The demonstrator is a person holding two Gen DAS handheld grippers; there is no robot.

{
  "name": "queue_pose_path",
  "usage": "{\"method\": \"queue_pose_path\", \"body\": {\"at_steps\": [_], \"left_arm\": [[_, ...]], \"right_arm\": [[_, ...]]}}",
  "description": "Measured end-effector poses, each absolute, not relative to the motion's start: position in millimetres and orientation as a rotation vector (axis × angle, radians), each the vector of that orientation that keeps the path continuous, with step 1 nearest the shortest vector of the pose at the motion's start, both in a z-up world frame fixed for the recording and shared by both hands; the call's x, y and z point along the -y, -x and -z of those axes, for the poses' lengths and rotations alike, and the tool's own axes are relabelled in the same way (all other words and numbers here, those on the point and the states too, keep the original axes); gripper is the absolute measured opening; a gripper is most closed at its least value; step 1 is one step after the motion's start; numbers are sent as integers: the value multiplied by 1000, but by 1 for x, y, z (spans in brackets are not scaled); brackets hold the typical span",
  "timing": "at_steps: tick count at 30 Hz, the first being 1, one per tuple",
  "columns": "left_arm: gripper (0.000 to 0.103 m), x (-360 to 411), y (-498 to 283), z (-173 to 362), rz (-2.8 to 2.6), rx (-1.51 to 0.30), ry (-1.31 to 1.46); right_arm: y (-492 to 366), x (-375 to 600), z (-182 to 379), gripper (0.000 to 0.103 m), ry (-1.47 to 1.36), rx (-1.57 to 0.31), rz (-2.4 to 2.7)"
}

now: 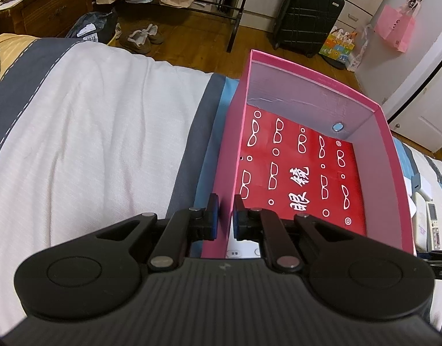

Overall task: Organize rigid objects
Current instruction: 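Carry the LCD remote into the pink box and release it with the right tool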

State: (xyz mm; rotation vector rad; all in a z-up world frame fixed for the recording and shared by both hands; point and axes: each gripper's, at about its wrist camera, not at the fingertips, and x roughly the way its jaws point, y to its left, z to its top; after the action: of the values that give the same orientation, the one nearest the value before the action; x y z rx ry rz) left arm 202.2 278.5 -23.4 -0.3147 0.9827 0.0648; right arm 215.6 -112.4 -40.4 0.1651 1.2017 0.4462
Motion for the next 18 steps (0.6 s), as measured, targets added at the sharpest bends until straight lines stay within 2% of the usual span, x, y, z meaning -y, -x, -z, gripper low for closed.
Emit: {"method": "queue_pose_path", "body": {"at_steps": [1, 2, 11, 18], "left_arm": [[9, -278, -203, 23, -65, -983, 313], [9, -278, -203, 23, -65, -982, 312], [6, -274, -199, 21, -62, -963, 269], [6, -278, -199, 19, -49, -969, 281]], "right_arm": [[-216, 113, 42, 30, -185, -1187, -449], [-218, 115, 43, 20, -232, -1189, -448], [-209, 130, 5, 21, -478, -1117, -555], [-211, 78, -75, 21, -406, -998, -826]]}}
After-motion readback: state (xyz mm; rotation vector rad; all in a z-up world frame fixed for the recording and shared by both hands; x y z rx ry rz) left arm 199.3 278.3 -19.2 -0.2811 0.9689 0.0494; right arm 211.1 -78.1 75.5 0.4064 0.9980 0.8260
